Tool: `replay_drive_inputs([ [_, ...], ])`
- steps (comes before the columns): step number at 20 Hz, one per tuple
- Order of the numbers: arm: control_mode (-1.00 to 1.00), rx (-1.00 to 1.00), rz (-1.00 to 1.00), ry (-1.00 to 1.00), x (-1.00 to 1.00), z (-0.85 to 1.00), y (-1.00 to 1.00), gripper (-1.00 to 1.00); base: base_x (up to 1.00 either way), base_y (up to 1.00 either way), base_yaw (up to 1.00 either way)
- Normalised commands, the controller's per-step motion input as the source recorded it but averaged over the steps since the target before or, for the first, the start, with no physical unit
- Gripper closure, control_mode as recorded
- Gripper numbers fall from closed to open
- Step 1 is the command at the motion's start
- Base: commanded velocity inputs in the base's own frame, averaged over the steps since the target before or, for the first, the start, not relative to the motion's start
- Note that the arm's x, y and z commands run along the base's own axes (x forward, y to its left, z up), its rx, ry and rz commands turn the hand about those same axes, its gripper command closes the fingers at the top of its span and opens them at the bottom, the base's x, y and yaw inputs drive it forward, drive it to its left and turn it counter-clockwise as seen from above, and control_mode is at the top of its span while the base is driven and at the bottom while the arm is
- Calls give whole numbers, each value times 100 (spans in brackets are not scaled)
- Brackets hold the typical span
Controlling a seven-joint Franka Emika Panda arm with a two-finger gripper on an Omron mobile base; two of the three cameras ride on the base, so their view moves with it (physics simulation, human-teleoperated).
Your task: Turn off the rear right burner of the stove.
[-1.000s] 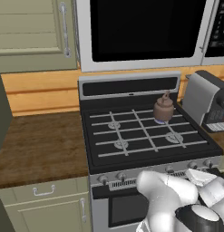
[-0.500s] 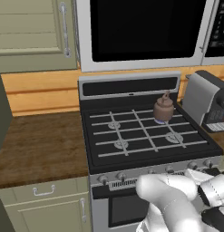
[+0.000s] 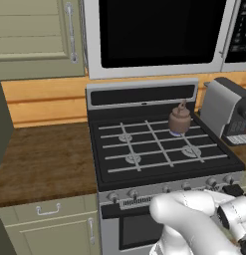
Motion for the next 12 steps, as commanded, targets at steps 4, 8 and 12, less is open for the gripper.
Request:
replay_drive_inputs([
  [4, -100, 0, 0, 0, 21, -4, -24, -100, 0, 0, 0],
  [8, -100, 0, 0, 0, 28, 0, -5, -100, 0, 0, 0],
  [12, -100, 0, 0, 0, 19, 0, 1, -100, 0, 0, 0],
])
